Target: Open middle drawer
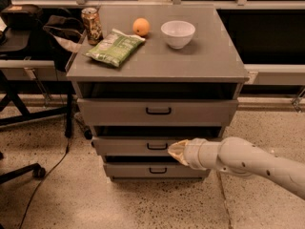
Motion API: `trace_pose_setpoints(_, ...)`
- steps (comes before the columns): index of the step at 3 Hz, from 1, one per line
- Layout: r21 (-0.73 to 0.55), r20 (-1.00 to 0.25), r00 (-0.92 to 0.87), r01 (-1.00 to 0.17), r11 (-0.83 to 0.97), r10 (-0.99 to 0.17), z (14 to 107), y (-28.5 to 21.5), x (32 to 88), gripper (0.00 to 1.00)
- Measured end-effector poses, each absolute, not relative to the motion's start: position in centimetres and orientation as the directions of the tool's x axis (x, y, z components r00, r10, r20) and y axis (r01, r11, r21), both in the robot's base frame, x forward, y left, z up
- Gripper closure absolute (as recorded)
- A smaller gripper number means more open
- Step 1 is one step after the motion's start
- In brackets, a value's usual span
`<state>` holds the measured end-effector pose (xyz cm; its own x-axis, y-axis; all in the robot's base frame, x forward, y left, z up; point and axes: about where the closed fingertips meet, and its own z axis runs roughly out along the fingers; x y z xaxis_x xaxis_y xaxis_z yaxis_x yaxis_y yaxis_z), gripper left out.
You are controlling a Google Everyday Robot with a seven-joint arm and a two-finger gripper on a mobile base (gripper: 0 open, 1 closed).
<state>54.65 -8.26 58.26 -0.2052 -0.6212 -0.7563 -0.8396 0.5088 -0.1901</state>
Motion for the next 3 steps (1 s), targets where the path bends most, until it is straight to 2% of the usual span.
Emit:
trace_pose_setpoints(1, -0.187, -0.808, -0.110, -0.884, 0.429, -0.578, 56.5, -8.7, 56.5, 1.00)
trace_pose_setpoints(2, -0.173, -0.838, -0.070, -0.906, 0.386, -0.542, 54.8, -9.6, 59.3, 1.00)
trace_pose_setpoints(3, -0.173, -0.838, -0.070, -0.906, 0.386, -0.542, 54.8, -9.6, 59.3, 1.00)
